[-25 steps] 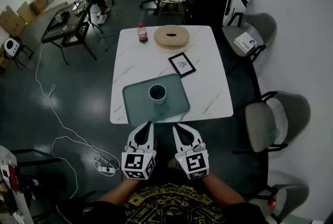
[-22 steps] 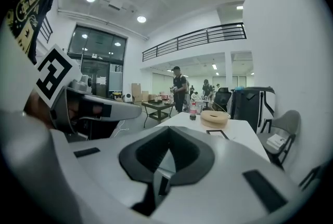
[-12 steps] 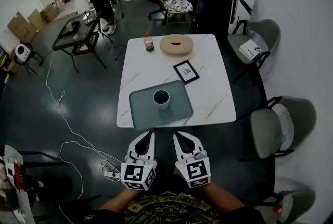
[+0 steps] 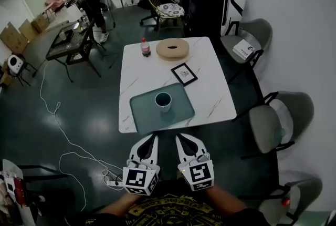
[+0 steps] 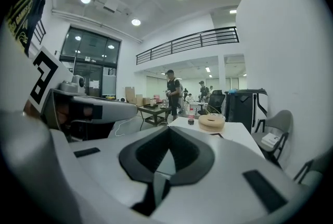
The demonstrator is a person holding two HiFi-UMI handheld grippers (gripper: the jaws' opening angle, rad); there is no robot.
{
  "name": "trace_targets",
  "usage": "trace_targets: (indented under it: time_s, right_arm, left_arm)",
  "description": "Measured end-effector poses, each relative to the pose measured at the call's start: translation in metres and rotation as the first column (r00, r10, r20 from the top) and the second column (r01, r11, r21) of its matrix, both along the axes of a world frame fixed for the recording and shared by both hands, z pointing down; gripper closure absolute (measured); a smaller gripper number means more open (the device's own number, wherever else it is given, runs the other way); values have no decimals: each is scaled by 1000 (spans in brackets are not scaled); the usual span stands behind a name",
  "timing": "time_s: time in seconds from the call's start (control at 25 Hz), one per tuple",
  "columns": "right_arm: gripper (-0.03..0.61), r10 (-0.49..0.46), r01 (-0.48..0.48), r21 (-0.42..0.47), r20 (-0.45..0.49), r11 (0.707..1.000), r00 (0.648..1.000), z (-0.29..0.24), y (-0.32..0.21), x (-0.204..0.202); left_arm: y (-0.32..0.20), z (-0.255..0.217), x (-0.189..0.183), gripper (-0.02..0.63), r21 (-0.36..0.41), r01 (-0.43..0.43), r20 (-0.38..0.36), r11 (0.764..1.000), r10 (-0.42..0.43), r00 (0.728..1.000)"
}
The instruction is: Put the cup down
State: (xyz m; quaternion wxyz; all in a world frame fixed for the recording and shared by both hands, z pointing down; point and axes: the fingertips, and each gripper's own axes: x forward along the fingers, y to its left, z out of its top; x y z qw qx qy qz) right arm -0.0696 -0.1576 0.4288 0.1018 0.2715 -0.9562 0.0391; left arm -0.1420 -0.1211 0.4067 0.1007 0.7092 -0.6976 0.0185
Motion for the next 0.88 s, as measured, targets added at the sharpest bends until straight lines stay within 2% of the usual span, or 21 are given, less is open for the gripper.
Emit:
trace_targets:
  time_s: [0.32, 0.6, 0.88]
  right_arm:
    - [571, 123, -123, 1, -14, 992, 992, -15, 36, -14]
    - [571, 189, -189, -5, -4, 982, 982, -21, 73, -21]
    - [571, 220, -220, 1, 3, 975, 975, -31, 103, -16]
  left_arm:
    - [33, -10, -23, 603, 18, -103, -23, 994, 104, 994]
    - [62, -5, -31, 603, 2, -194, -48, 981, 194, 980]
    - [78, -3, -21, 603, 35, -295, -154, 955, 297, 942]
